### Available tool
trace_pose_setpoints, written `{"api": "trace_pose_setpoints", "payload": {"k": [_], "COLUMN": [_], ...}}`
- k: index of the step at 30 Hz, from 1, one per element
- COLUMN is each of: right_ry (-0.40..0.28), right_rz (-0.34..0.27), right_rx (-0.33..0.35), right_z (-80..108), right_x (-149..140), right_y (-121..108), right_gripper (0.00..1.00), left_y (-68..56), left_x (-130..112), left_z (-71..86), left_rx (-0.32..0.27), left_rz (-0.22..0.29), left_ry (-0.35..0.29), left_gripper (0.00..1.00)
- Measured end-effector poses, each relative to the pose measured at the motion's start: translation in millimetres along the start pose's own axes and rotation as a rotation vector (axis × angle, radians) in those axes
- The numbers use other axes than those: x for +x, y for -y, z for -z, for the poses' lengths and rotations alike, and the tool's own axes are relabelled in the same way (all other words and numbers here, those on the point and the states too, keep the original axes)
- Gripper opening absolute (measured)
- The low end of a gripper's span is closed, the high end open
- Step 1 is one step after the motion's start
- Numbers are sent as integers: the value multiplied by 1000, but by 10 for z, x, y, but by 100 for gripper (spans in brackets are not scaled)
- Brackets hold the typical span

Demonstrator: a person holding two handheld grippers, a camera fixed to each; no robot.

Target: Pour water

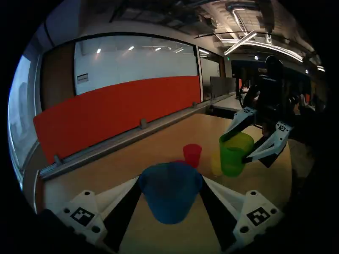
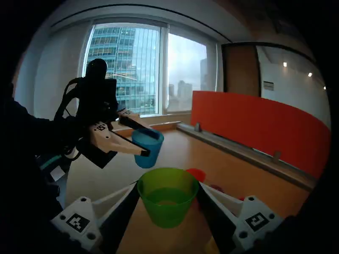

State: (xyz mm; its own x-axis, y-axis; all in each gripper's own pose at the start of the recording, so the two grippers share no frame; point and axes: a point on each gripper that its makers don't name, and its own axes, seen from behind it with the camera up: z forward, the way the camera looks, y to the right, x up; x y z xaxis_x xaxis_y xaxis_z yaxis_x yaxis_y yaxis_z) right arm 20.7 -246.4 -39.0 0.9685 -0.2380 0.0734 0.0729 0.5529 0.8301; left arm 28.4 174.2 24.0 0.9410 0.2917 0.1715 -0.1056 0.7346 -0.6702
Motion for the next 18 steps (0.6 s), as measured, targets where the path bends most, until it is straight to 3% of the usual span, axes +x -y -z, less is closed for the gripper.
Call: {"api": "trace_pose_setpoints", "payload": {"k": [8,18], "right_ry": [58,139], "right_rz": [-11,-18], "right_rx": [10,32], "right_z": [-73,-156], "right_x": [-223,-500], "right_y": [-16,-21], "right_gripper": [92,92], "left_y": [-96,-120], "left_x": [-312,-686], "left_z": [-78,-149], "left_rx": [-36,-62], "left_rz": [-31,-97], "left_ry": [97,217], "left_gripper": [89,89]}}
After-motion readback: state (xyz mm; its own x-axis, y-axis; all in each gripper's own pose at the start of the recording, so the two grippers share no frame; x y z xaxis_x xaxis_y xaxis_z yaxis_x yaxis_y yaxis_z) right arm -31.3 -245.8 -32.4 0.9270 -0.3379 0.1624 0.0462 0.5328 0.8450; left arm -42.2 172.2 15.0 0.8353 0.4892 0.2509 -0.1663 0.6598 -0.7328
